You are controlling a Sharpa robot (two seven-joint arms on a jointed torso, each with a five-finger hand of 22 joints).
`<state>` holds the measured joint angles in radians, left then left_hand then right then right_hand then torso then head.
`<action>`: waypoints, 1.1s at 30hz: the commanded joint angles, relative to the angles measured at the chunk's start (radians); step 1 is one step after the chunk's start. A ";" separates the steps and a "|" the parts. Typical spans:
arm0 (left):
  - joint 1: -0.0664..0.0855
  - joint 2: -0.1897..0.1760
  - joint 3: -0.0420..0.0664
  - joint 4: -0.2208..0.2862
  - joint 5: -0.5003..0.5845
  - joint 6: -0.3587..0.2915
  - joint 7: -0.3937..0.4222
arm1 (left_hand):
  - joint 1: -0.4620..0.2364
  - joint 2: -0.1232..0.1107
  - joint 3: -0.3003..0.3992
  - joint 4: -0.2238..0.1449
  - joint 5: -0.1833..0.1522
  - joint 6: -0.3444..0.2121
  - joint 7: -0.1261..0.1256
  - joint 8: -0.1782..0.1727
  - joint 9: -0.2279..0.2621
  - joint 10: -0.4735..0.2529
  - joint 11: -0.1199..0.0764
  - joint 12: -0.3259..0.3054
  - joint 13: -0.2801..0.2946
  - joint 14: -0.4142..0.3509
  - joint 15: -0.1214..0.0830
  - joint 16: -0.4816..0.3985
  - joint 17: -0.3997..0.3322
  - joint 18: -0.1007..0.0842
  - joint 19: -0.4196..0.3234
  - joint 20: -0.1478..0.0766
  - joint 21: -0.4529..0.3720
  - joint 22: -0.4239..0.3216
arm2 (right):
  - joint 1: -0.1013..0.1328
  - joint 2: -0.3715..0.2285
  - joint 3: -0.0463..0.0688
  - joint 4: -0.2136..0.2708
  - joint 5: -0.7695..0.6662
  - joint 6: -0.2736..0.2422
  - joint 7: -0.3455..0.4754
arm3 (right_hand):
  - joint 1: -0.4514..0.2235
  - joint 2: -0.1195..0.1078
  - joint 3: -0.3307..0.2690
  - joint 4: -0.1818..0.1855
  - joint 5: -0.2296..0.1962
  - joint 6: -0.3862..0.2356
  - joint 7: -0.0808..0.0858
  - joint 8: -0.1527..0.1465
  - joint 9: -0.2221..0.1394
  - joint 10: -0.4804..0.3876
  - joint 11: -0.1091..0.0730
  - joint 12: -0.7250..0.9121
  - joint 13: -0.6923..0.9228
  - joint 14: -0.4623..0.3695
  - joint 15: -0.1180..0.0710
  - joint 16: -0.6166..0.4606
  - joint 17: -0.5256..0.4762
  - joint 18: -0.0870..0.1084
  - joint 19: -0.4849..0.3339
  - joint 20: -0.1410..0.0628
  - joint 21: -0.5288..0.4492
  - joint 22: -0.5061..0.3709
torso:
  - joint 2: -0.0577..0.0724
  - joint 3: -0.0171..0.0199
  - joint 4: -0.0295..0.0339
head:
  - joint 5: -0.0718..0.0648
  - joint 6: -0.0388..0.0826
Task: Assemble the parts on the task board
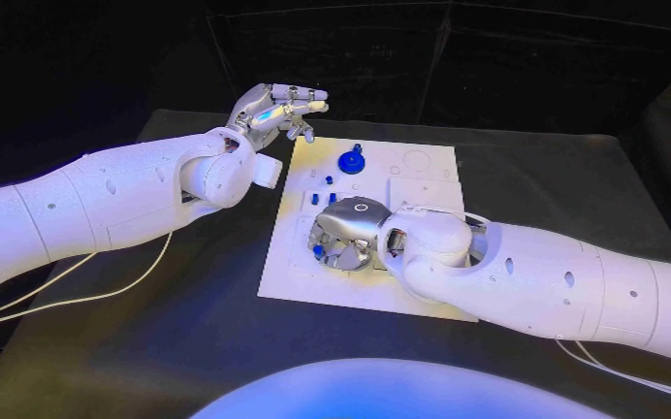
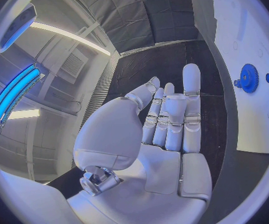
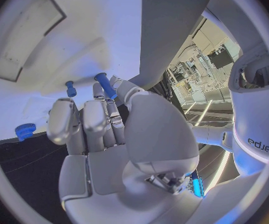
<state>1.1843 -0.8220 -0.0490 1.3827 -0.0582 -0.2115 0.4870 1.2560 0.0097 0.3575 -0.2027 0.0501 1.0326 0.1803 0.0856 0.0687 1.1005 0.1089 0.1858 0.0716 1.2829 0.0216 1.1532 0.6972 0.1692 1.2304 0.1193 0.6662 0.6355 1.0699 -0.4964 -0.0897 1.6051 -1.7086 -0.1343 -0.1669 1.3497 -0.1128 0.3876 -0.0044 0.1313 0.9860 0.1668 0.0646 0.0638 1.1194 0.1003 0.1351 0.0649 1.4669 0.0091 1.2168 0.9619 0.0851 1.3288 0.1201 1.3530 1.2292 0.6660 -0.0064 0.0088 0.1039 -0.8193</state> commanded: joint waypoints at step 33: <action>0.002 -0.013 0.000 0.004 0.004 0.006 0.002 | 0.008 -0.003 -0.001 0.003 -0.002 0.000 0.004 0.005 0.000 -0.006 0.001 0.007 0.002 -0.006 -0.001 -0.007 -0.005 0.014 -0.004 -0.002 -0.006 -0.003 | 0.073 -0.434 0.005 0.224 0.481 -0.231 -0.050 | -0.053 0.047 -0.369 0.110 0.154 0.019 -0.046 0.101 0.028 0.174 -0.066 0.426 0.197 0.025 -0.047 0.057 0.059 -0.018 0.057 -0.044 0.032 0.060 | -0.005 -0.0019 -0.0124 | -0.051 0.022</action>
<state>1.1843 -0.8355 -0.0496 1.3835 -0.0580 -0.2098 0.4845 1.2560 0.0097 0.3575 -0.2027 0.0501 1.0326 0.1803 0.0856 0.0687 1.1005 0.1089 0.1897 0.0724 1.2829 0.0216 1.1494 0.6930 0.1691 1.2303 0.1193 0.6662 0.6333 1.1410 -0.9256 -0.0848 1.8192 -1.3560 -0.3599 -0.1603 1.3091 -0.0652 0.0250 0.0952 0.2755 1.0047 0.1247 0.1610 0.0912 1.2883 0.0358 0.5447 0.2478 1.4643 -0.0300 1.2688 1.0136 0.0845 1.3792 0.0777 1.3808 1.2831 0.6624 -0.0072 0.0022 0.0573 -0.7977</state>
